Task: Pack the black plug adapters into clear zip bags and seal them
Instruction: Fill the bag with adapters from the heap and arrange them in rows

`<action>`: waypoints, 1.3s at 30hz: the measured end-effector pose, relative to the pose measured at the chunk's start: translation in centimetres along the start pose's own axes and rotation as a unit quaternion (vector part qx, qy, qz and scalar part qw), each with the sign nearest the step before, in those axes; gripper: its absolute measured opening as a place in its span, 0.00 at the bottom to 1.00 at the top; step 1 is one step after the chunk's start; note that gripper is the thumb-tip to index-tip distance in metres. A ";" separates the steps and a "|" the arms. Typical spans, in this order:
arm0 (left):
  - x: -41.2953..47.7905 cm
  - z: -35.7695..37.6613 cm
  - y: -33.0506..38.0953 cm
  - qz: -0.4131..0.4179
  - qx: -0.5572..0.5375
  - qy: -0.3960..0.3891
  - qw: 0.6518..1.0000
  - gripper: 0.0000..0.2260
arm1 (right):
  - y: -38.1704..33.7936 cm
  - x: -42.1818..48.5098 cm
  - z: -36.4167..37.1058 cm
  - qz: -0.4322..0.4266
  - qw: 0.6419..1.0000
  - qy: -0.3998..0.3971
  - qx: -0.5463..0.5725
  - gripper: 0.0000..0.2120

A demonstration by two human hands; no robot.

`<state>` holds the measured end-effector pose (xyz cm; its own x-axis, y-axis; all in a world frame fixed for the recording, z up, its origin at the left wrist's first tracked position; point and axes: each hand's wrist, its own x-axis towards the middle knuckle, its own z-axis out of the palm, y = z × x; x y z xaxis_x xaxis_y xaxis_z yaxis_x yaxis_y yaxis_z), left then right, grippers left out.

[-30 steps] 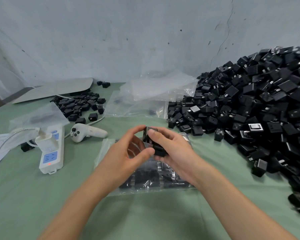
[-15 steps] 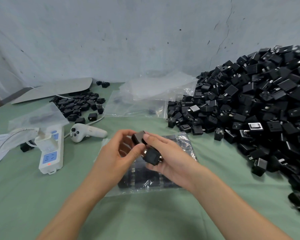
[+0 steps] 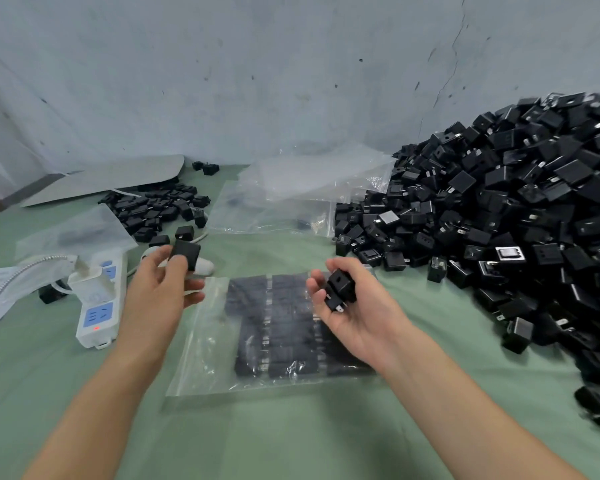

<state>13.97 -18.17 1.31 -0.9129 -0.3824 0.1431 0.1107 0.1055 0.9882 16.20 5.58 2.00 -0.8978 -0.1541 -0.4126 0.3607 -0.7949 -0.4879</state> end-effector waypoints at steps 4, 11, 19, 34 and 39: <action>0.7 -2.8 -1.4 -0.021 0.167 -0.001 0.986 0.12 | -0.8 0.3 -0.3 -0.041 0.999 0.012 -0.030 0.05; -0.8 -5.8 -3.0 0.100 0.412 -0.079 0.902 0.18 | -1.3 0.7 -0.7 -0.110 0.981 0.026 -0.156 0.06; -1.5 -6.5 -4.1 0.150 0.411 -0.189 0.879 0.20 | -0.3 1.7 -1.3 -0.168 0.944 0.020 -0.283 0.02; -1.1 -5.8 -5.5 0.105 0.289 -0.206 0.929 0.30 | 1.0 2.7 -3.3 -0.382 0.619 0.037 -0.685 0.03; -0.7 -5.2 -5.5 0.101 0.276 -0.221 0.930 0.31 | 1.7 2.5 -3.6 -0.443 0.491 0.032 -0.749 0.05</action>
<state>16.04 -23.27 -3.94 -0.9812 0.0973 0.1666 0.1901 0.6354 0.7484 15.48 5.97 -2.62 -0.8773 -0.0806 0.4731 -0.3412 0.7980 -0.4967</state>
